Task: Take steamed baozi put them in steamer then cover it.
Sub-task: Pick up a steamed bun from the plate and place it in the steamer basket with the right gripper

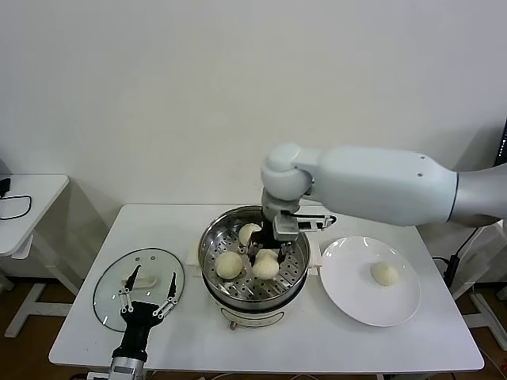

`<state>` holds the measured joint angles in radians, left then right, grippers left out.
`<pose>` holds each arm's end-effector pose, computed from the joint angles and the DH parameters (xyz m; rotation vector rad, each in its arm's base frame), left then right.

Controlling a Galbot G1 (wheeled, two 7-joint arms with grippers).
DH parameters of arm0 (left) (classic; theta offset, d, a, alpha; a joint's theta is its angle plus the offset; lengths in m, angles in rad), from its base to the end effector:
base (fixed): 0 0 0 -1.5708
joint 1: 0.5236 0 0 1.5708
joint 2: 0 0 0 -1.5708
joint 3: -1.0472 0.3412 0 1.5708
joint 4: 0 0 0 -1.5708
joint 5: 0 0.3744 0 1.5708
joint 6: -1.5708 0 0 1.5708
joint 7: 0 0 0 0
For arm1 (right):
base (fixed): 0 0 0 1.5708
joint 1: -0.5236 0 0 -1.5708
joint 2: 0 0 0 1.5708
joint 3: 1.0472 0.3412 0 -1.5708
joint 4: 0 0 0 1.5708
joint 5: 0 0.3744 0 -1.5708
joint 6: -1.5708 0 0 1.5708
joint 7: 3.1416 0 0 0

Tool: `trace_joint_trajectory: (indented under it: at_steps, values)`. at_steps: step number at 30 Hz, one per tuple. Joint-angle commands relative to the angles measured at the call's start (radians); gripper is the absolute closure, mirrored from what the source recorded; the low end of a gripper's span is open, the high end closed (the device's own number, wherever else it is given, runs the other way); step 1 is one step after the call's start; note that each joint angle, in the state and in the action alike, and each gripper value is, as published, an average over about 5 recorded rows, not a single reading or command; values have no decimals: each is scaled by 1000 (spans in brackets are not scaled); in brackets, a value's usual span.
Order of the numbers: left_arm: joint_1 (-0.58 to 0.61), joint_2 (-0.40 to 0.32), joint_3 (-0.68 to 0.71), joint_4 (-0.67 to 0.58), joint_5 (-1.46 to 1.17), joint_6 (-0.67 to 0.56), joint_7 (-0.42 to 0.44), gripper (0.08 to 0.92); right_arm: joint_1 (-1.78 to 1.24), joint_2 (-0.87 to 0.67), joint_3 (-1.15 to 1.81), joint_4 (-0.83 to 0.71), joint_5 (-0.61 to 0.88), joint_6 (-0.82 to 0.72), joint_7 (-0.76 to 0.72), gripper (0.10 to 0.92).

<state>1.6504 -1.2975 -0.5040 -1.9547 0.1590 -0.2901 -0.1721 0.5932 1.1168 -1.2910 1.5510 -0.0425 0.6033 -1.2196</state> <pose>0.1750 0.0477 -0.3578 0.0737 2.9868 0.5332 0.4777 0.1736 -0.0573 -2.1434 -0.0086 -2.0651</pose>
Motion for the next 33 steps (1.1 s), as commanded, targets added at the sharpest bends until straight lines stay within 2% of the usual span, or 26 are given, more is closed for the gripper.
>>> trace_joint_trajectory:
  at_steps: [1,17,27,33]
  values:
    - [-2,-2,1,6,-1,-2,0,177,-64,35,16,12,-97,79,-7,372]
    - [-4,-4,1,12,-1,-7,-1,177,-99,39,23,14,-126,105,-24,367]
    - [-9,-5,0,19,-2,-9,-1,177,-106,28,50,18,-152,108,-11,214]
    - [-10,-5,2,22,-1,-7,-1,177,-95,-18,153,3,-140,91,-7,203]
